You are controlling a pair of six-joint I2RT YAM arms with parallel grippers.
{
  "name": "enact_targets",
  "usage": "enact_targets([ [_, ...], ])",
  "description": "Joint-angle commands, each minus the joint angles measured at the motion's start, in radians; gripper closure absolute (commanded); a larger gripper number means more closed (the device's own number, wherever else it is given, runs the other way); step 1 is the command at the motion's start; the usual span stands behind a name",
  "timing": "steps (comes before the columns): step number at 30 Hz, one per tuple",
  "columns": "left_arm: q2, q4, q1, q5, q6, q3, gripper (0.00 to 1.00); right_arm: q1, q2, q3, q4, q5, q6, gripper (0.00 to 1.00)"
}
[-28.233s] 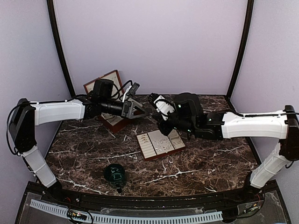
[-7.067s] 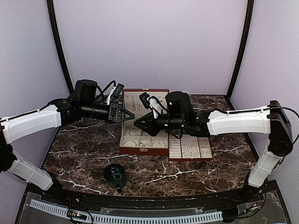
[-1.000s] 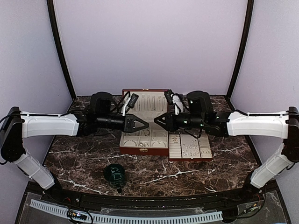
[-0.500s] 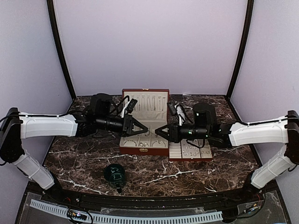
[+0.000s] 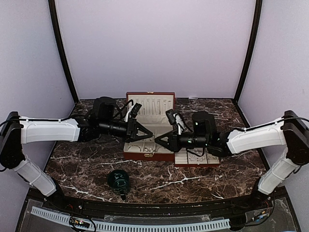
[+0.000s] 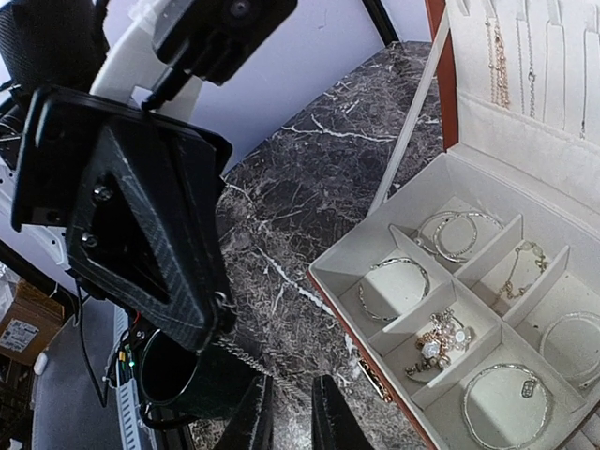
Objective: Organize the mixed jewelry
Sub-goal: Adjust the necklace at the center of the board.
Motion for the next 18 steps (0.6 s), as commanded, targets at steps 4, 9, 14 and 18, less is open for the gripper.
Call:
enact_targets([
  [4, -0.015, -0.017, -0.003, 0.035, 0.003, 0.025, 1.00, 0.011, 0.050, 0.022, 0.072, 0.001, -0.018, 0.85],
  [9, -0.009, -0.015, -0.004, 0.043, 0.005, 0.036, 1.00, 0.011, 0.077, 0.032, 0.091, 0.025, -0.024, 0.88],
  [14, -0.010, -0.017, -0.003, 0.047, 0.002, 0.037, 1.00, 0.011, 0.109, 0.056, 0.110, 0.012, -0.019, 0.88],
  [18, -0.017, -0.020, -0.004, 0.040, 0.006, 0.036, 1.00, 0.013, 0.123, 0.064, 0.119, -0.025, -0.015, 0.85],
])
